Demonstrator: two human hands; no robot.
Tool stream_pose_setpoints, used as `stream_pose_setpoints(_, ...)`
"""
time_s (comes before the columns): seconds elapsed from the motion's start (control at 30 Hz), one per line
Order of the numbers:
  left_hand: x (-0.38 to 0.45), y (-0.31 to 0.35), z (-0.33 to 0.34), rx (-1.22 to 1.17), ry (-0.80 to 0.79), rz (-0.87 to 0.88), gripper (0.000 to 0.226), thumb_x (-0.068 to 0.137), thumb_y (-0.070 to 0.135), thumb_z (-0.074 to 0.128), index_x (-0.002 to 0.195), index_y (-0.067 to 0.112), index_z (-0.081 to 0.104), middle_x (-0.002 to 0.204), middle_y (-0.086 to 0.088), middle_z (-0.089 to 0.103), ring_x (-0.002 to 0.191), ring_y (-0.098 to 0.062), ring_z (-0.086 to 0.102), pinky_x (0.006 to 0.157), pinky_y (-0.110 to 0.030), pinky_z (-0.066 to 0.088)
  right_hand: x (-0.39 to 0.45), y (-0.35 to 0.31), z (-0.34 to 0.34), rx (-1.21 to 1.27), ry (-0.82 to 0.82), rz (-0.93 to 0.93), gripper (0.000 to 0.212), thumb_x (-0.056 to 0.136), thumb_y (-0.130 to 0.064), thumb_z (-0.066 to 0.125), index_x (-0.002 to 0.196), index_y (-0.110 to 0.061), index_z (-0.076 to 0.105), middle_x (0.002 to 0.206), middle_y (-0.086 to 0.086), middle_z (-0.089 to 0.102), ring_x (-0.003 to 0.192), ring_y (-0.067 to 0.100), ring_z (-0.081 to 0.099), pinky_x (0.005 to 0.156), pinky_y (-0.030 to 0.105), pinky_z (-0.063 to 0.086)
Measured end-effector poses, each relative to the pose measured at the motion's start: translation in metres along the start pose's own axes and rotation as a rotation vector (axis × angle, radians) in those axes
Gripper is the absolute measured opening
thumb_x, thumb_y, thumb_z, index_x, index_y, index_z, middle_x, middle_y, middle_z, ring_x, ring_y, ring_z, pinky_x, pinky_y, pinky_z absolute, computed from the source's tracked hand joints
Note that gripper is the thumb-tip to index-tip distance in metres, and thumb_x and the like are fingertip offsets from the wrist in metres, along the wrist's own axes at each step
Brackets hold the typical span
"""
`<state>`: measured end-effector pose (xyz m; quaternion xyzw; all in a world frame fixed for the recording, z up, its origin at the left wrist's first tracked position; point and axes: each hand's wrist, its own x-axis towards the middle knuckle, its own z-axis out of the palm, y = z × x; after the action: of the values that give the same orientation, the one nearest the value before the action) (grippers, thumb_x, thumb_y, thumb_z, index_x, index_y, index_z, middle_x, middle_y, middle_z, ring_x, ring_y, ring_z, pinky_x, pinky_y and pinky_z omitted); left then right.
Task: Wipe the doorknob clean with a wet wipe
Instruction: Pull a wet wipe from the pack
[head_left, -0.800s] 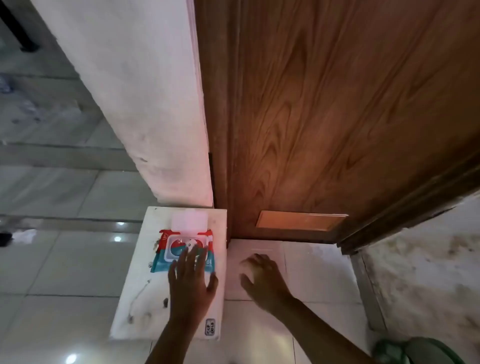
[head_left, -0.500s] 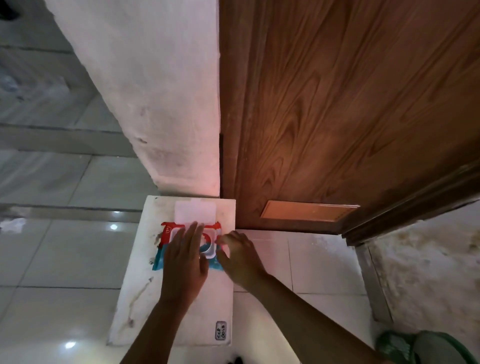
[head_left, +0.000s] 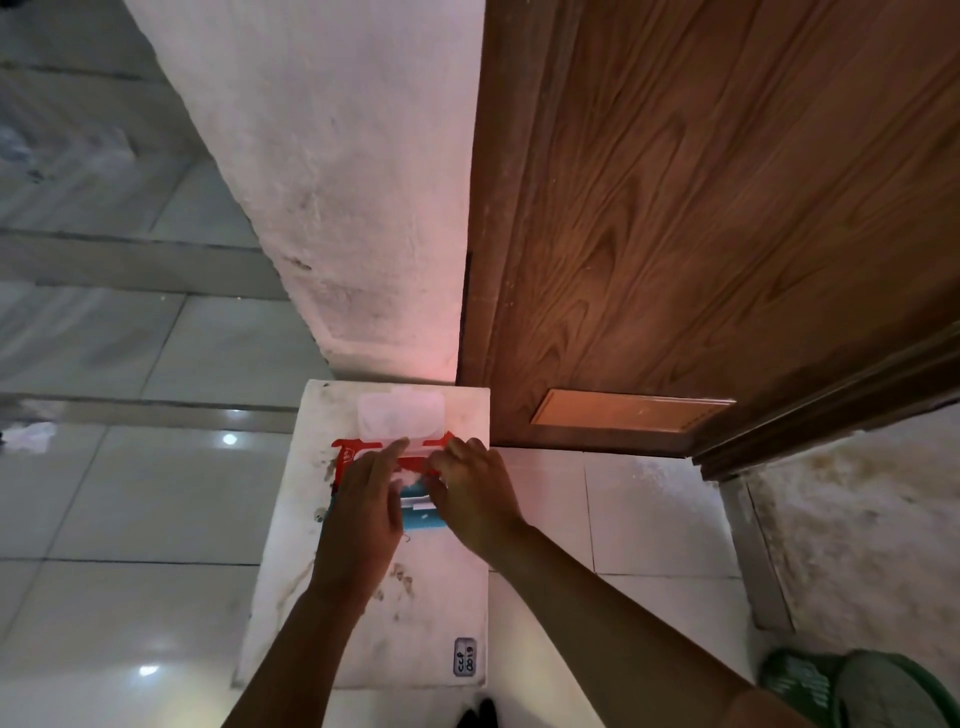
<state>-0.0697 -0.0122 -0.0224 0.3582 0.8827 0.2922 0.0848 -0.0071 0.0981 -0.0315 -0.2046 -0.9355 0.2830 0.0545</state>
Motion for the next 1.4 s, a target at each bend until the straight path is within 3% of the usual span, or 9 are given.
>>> stream_pose_setpoints(0.13, -0.002, -0.001, 0.000, -0.025, -0.017, -0.026, 0.049, 0.069, -0.002, 0.073, 0.116, 0.000, 0.059, 0.111, -0.021, 0.066, 0.096, -0.037, 0.066, 0.084, -0.049, 0.049, 0.002, -0.004, 0.001, 0.050, 0.008, 0.003, 0.025, 0.087, -0.023, 0.059, 0.110, -0.015, 0.060, 0.120, 0.004, 0.063, 0.104, 0.023, 0.056, 0.096, 0.037, 0.040)
stream_pose_setpoints(0.43, 0.000, -0.002, -0.003, 0.015, -0.092, -0.108, 0.044, 0.079, 0.009, 0.069, 0.121, 0.007, 0.057, 0.122, -0.014, 0.062, 0.107, -0.030, 0.062, 0.095, -0.046, 0.046, -0.003, -0.008, -0.002, 0.066, 0.014, -0.006, 0.019, 0.091, -0.022, 0.051, 0.095, -0.006, 0.060, 0.108, 0.009, 0.066, 0.095, 0.022, 0.059, 0.089, 0.029, 0.040)
stream_pose_setpoints(0.6, 0.004, -0.002, -0.002, 0.088, -0.119, -0.161, 0.027, 0.085, 0.015, 0.061, 0.110, 0.006, 0.064, 0.116, -0.011, 0.066, 0.105, -0.027, 0.063, 0.099, -0.039, 0.045, -0.007, -0.010, -0.018, 0.230, 0.036, 0.108, 0.016, 0.094, -0.023, 0.043, 0.087, -0.011, 0.051, 0.084, 0.007, 0.063, 0.068, 0.013, 0.053, 0.074, 0.029, 0.048)
stream_pose_setpoints(0.8, 0.011, 0.002, 0.002, 0.113, -0.136, -0.175, 0.027, 0.091, 0.017, 0.053, 0.114, 0.008, 0.064, 0.122, -0.009, 0.063, 0.112, -0.023, 0.058, 0.099, -0.030, 0.044, -0.013, 0.007, -0.045, 0.356, 0.012, 0.231, 0.020, 0.095, -0.020, 0.037, 0.076, -0.018, 0.043, 0.072, 0.012, 0.055, 0.066, 0.024, 0.055, 0.060, 0.035, 0.048)
stream_pose_setpoints(0.93, 0.019, 0.016, -0.003, 0.092, -0.228, -0.172, 0.031, 0.092, 0.019, 0.051, 0.121, 0.010, 0.057, 0.125, -0.007, 0.061, 0.114, -0.020, 0.057, 0.102, -0.028, 0.042, -0.023, 0.018, -0.073, 0.436, 0.092, 0.285, 0.032, 0.096, -0.019, 0.038, 0.066, -0.030, 0.041, 0.059, -0.009, 0.044, 0.054, 0.005, 0.050, 0.047, 0.005, 0.035)
stream_pose_setpoints(1.1, 0.021, 0.062, -0.019, 0.149, -0.161, -0.122, 0.035, 0.091, 0.025, 0.054, 0.125, 0.018, 0.054, 0.132, -0.002, 0.056, 0.119, -0.016, 0.054, 0.101, -0.030, 0.045, -0.039, 0.021, -0.121, 0.485, 0.177, 0.261, 0.039, 0.092, -0.010, 0.042, 0.059, -0.030, 0.039, 0.054, -0.012, 0.041, 0.049, -0.001, 0.046, 0.047, 0.010, 0.033)
stream_pose_setpoints(1.23, 0.025, 0.128, -0.033, -0.103, -0.114, -0.016, 0.033, 0.096, 0.024, 0.043, 0.125, 0.015, 0.055, 0.131, -0.004, 0.057, 0.119, -0.018, 0.053, 0.097, -0.023, 0.038, -0.052, 0.013, -0.173, 0.478, 0.210, 0.212, 0.042, 0.088, -0.005, 0.043, 0.056, -0.030, 0.035, 0.051, -0.010, 0.035, 0.045, -0.001, 0.038, 0.048, 0.016, 0.030)
stream_pose_setpoints(1.33, 0.026, 0.184, -0.041, -0.424, -0.115, -0.042, 0.031, 0.098, 0.022, 0.038, 0.117, 0.011, 0.059, 0.116, -0.008, 0.064, 0.107, -0.022, 0.059, 0.079, -0.007, 0.037, -0.059, 0.009, -0.212, 0.422, 0.269, 0.161, 0.041, 0.088, -0.006, 0.046, 0.057, -0.030, 0.036, 0.050, -0.010, 0.037, 0.045, 0.000, 0.040, 0.050, 0.013, 0.031)
stream_pose_setpoints(1.4, 0.023, 0.223, -0.045, -0.676, -0.089, -0.110, 0.028, 0.098, 0.022, 0.037, 0.109, 0.012, 0.061, 0.107, -0.008, 0.065, 0.099, -0.021, 0.060, 0.080, -0.008, 0.040, -0.068, 0.009, -0.238, 0.441, 0.288, 0.136, 0.040, 0.088, -0.006, 0.047, 0.058, -0.031, 0.039, 0.052, -0.011, 0.041, 0.047, 0.000, 0.041, 0.052, 0.014, 0.032)
